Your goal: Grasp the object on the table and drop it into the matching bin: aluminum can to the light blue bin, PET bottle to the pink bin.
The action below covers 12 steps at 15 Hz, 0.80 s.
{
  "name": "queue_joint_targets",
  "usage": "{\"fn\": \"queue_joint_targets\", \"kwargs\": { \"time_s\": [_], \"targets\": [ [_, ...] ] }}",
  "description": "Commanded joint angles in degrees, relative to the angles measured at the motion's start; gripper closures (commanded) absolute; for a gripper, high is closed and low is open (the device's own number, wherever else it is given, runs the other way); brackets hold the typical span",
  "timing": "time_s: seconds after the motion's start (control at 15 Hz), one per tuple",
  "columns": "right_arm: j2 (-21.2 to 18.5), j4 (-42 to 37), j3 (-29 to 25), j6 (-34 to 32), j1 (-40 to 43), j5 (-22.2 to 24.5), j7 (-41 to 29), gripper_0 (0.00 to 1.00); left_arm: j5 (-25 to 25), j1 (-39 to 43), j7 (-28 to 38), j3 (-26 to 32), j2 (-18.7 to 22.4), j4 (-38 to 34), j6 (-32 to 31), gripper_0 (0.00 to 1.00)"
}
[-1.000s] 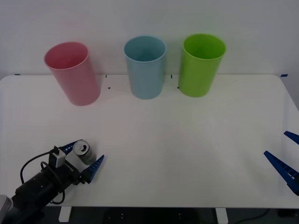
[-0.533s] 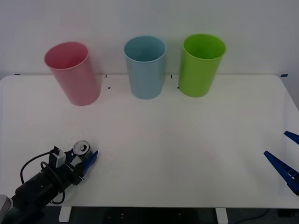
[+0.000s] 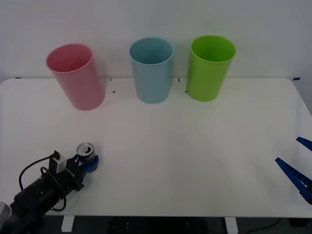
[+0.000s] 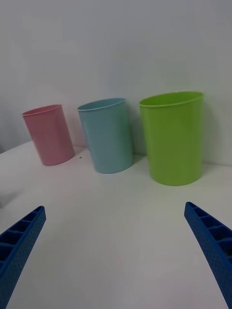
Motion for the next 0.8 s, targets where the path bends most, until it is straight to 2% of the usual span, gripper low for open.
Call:
{"fn": "queue_joint_targets", "kwargs": {
  "time_s": [0.07, 0.47, 0.8],
  "targets": [
    [0.0, 0.0, 0.0, 0.0, 0.0, 0.0, 0.0, 0.0, 0.02, 0.0, 1.29, -0.5, -0.02, -2.37, 0.01, 1.0],
    [0.0, 0.0, 0.0, 0.0, 0.0, 0.0, 0.0, 0.0, 1.16, 0.0, 4.19, -2.87, 0.07, -8.97, 0.01, 1.0],
    [0.0, 0.0, 0.0, 0.0, 0.0, 0.0, 0.0, 0.0, 1.51, 0.0, 13.77, 0.29, 0.25, -17.05, 0.89, 1.0]
  ]
}}
